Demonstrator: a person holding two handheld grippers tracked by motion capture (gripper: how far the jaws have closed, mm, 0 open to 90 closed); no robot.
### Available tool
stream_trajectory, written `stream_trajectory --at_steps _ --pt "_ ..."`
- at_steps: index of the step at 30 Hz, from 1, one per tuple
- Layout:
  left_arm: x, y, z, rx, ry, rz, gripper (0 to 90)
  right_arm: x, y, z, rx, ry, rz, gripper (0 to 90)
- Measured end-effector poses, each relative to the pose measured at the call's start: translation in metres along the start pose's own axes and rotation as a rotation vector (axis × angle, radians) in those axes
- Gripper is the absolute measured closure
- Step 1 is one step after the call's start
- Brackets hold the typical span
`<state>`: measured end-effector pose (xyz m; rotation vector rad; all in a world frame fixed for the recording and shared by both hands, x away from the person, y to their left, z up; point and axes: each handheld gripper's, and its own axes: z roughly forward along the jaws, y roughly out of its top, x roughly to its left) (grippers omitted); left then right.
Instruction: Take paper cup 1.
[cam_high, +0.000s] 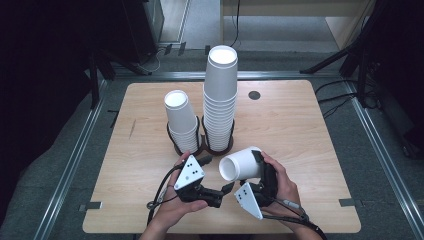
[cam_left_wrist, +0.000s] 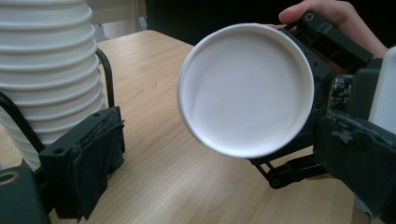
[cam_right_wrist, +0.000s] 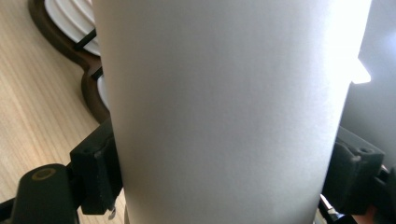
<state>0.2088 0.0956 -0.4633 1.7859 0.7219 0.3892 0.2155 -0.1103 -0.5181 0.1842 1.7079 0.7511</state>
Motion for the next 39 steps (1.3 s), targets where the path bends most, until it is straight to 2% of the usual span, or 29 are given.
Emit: stream_trajectory --at_steps 8,19,39 --pt "-0.002 -0.001 0.002 0.014 -0.008 -0.006 2.1 0.006 0.002 -0.002 -0.017 0.01 -0.07 15.6" --pt "-0.005 -0.001 0.005 0.031 -0.014 -0.008 2.1 0.012 0.004 -0.003 -0.032 0.026 -0.107 15.5" --pt "-0.009 -0.003 0.01 0.057 -0.031 -0.012 4.0 0.016 0.009 -0.006 -0.059 0.049 -0.122 15.4"
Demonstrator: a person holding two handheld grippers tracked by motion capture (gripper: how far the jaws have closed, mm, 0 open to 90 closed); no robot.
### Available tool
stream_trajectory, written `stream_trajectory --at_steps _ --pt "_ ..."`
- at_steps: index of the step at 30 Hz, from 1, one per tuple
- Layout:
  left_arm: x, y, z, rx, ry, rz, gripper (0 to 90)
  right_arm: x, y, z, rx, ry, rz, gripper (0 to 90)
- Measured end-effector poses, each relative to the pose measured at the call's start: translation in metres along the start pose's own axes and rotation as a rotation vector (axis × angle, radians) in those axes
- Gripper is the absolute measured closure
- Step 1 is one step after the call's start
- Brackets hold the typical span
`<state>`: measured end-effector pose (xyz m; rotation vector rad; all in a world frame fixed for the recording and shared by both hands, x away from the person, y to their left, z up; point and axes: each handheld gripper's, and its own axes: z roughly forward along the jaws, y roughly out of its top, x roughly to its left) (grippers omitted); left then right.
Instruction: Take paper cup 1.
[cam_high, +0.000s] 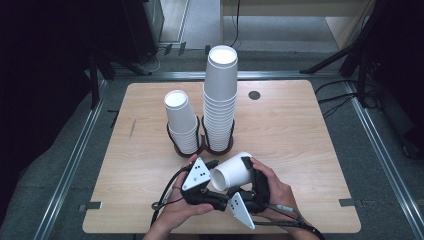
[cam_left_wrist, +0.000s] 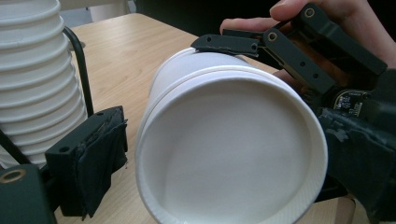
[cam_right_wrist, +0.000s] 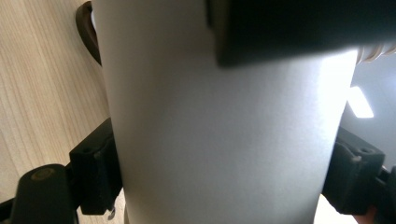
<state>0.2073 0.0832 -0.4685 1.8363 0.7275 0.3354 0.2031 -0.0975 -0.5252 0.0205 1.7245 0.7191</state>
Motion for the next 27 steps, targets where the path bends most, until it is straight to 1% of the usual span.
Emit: stream_trajectory --at_steps 6,9,14,15,16,27 --pt "0.0003 -0.0008 0.0007 0.004 -0.004 -0.002 5.5 0.0007 0.0006 -0.0002 -0.003 0.004 -0.004 15.4" --pt "0.0008 -0.0006 0.0003 0.004 -0.008 -0.004 6.1 0.001 0.0009 -0.0011 -0.011 0.015 0.005 15.4" --pt "0.0008 -0.0009 0.0004 0.007 -0.005 -0.006 7.1 0.0009 0.0024 -0.0021 -0.02 0.015 0.01 15.4" --pt "0.0006 -0.0008 0.0003 0.006 0.003 -0.005 11.1 0.0009 0.0026 -0.0023 -0.022 0.018 0.004 15.5" --pt "0.0006 -0.0008 0.0003 0.006 0.003 -0.005 12.3 0.0009 0.0026 -0.0023 -0.022 0.018 0.004 15.5" --pt "0.0006 -0.0009 0.0008 0.02 0.008 -0.007 13.9 0.0012 0.0031 -0.0026 -0.027 0.019 -0.007 15.5"
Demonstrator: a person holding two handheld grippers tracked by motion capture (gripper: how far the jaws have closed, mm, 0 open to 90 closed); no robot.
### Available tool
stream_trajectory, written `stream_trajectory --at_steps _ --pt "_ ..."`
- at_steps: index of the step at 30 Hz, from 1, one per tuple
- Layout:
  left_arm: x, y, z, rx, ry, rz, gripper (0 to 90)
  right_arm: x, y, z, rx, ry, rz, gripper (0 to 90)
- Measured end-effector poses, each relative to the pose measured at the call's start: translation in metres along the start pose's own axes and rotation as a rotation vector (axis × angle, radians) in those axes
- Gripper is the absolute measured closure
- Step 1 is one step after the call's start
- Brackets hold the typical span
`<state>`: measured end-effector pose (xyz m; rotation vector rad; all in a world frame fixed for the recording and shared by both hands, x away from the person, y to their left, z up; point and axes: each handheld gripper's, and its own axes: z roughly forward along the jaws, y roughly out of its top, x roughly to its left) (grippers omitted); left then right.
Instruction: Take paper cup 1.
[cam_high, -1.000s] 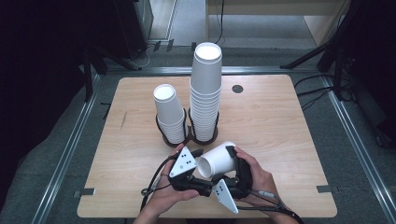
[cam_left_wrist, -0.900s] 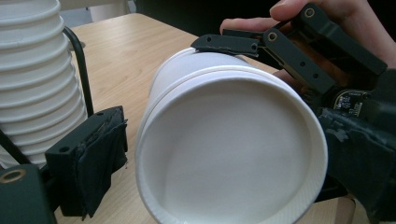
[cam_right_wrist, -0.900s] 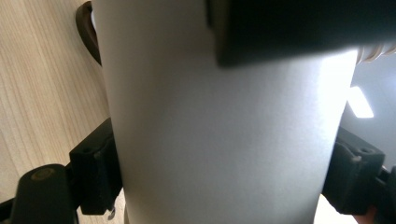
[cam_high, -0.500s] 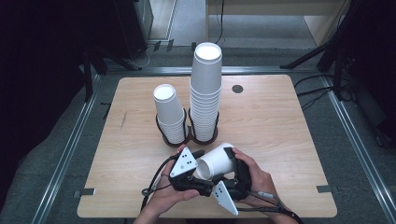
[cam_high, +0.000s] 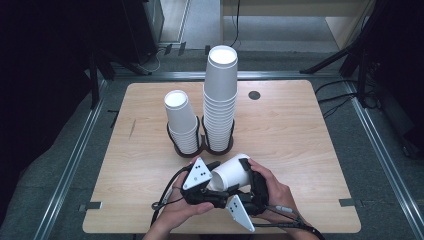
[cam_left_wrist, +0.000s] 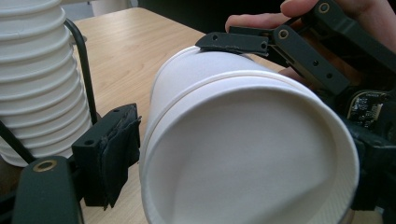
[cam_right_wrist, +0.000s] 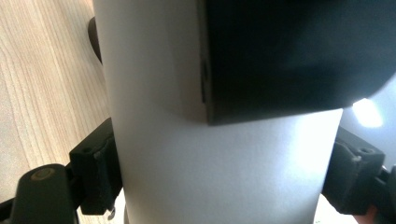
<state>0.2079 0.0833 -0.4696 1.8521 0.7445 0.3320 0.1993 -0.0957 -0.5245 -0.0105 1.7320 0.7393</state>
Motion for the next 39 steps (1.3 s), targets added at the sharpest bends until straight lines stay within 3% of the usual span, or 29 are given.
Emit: stream_trajectory --at_steps 27,34,39 --pt "0.0028 -0.0005 -0.0005 0.018 -0.014 -0.014 18.6 0.0023 -0.0006 -0.0005 0.002 0.014 0.0 14.8" --pt "0.0026 -0.0012 -0.0013 0.025 -0.015 -0.004 20.3 0.0033 -0.0004 -0.0003 0.004 0.017 0.009 12.4" --pt "0.0008 -0.0013 -0.0021 0.028 0.009 0.02 21.3 0.0045 0.0 -0.0018 -0.016 0.017 0.015 9.5"
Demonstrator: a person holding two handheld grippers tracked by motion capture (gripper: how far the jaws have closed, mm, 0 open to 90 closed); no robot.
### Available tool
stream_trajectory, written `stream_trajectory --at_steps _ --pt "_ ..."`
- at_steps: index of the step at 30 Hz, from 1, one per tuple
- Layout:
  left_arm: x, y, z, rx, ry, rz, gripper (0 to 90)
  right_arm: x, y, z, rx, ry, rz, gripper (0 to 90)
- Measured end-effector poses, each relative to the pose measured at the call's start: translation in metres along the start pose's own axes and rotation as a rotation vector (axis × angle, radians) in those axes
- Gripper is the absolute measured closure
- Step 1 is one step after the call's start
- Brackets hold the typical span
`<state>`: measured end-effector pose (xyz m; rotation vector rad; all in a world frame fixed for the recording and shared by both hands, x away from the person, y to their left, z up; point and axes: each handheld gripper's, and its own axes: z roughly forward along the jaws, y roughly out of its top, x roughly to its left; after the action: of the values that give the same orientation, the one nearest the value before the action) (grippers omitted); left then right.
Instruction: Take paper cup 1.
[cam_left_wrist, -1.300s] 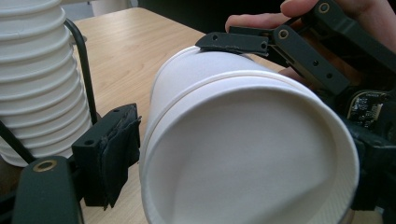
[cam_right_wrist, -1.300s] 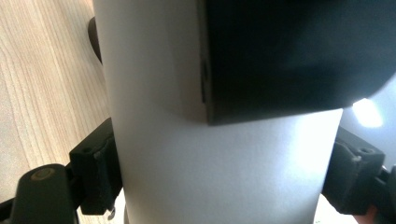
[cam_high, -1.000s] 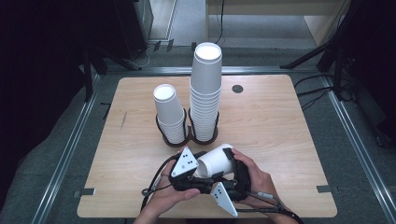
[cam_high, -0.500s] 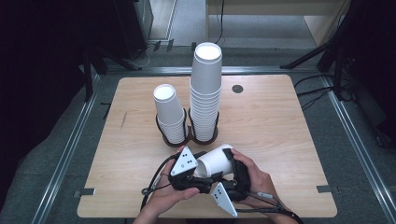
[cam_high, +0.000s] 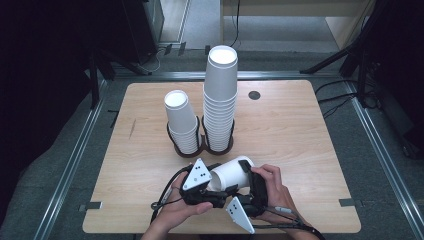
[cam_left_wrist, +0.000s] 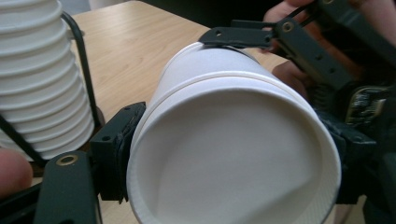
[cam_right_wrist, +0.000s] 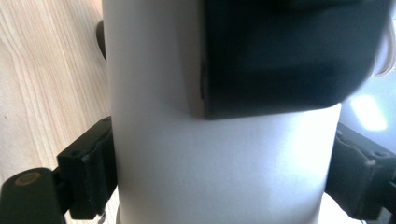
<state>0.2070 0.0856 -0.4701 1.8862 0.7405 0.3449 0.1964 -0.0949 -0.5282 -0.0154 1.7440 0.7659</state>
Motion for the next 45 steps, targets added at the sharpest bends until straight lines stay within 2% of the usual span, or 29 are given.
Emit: stream_trajectory --at_steps 4,9,15,23,26,28,31,33,40,43,45 --pt "0.004 -0.001 -0.002 -0.006 -0.02 -0.022 21.6 -0.001 0.003 -0.002 -0.014 0.024 0.008 7.3" --pt "0.005 0.0 -0.003 -0.011 -0.013 -0.021 21.7 0.0 0.003 -0.003 -0.017 0.032 0.012 0.1" --pt "0.009 -0.001 -0.005 -0.026 0.012 -0.019 21.9 0.0 0.007 -0.006 -0.025 0.034 0.022 0.0" --pt "0.017 -0.002 -0.007 -0.036 0.039 -0.042 22.0 -0.006 0.009 -0.009 -0.029 0.02 0.039 0.0" --pt "0.019 -0.002 -0.007 -0.048 0.073 -0.067 22.0 -0.008 0.009 -0.01 -0.026 0.008 0.047 0.0" --pt "0.021 -0.002 -0.008 -0.049 0.054 -0.065 22.0 -0.008 0.01 -0.011 -0.025 0.011 0.048 0.0" --pt "0.022 -0.003 -0.008 -0.045 0.072 -0.06 21.9 -0.009 0.011 -0.013 -0.024 0.017 0.058 0.0" --pt "0.023 -0.004 -0.008 -0.05 0.071 -0.066 21.9 -0.01 0.011 -0.014 -0.028 0.022 0.079 0.0" --pt "0.024 -0.005 -0.009 -0.082 0.142 -0.062 21.9 -0.02 0.014 -0.022 -0.023 0.018 0.157 0.0" --pt "0.024 -0.006 -0.009 -0.093 0.151 -0.056 21.9 -0.027 0.015 -0.026 -0.013 0.042 0.214 0.3" --pt "0.022 -0.006 -0.008 -0.103 0.158 -0.05 21.9 -0.03 0.015 -0.028 0.0 0.037 0.246 0.8"
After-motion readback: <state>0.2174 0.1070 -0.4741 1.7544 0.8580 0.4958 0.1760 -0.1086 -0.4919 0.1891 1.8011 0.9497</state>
